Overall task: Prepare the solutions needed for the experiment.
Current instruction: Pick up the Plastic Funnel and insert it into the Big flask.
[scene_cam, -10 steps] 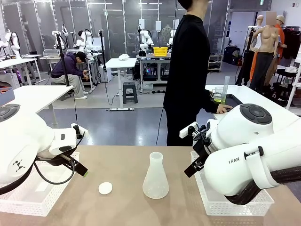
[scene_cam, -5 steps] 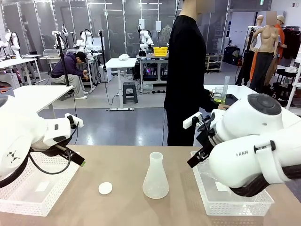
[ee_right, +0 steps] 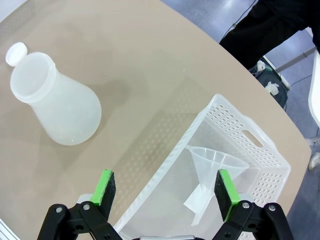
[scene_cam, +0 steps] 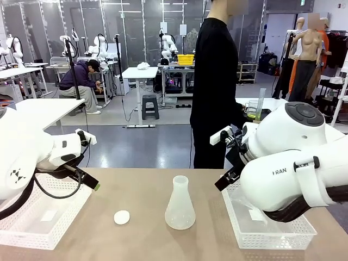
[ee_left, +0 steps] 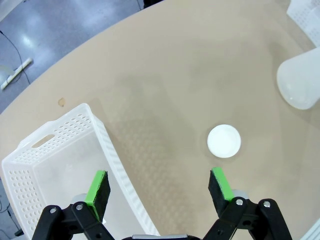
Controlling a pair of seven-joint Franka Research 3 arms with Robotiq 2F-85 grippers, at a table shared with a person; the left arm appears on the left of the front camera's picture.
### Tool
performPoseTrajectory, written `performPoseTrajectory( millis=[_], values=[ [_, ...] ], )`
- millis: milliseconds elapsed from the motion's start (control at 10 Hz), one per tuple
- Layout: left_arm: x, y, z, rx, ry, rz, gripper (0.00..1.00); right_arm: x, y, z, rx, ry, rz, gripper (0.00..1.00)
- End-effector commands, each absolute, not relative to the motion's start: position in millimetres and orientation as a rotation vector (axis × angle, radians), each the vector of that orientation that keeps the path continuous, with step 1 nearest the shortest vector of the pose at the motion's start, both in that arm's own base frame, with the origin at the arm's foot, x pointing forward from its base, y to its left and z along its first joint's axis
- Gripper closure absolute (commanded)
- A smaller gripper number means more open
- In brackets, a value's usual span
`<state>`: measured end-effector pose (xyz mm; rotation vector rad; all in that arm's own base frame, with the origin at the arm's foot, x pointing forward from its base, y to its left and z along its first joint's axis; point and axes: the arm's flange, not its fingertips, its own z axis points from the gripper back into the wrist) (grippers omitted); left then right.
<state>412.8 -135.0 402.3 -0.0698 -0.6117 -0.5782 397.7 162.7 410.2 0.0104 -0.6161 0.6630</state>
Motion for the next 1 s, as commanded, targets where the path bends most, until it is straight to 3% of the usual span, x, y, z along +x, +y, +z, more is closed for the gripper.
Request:
performPoseTrajectory(
  millis=[0,200,300,600,800,900],
  values=[
    [411,-138,406,-0.082,-0.62,-0.58,0.0,397,163,414,0.01,-0.623,0.663,0.0],
    [452,-130,407,-0.405,-0.603,-0.404,0.0,439,143,418,0.296,-0.702,0.405,0.0],
    [468,-123,401,-0.476,-0.544,-0.371,0.0,451,137,414,0.361,-0.675,0.336,0.0],
    [491,-114,385,-0.771,-0.441,-0.307,0.0,472,123,407,0.774,-0.542,0.159,0.0],
    [500,-106,377,-0.91,-0.431,-0.265,0.0,478,119,399,0.807,-0.523,0.125,0.0],
    [466,-109,411,-0.779,-0.467,-0.295,0.0,448,134,443,0.749,-0.533,0.155,0.0]
  ],
)
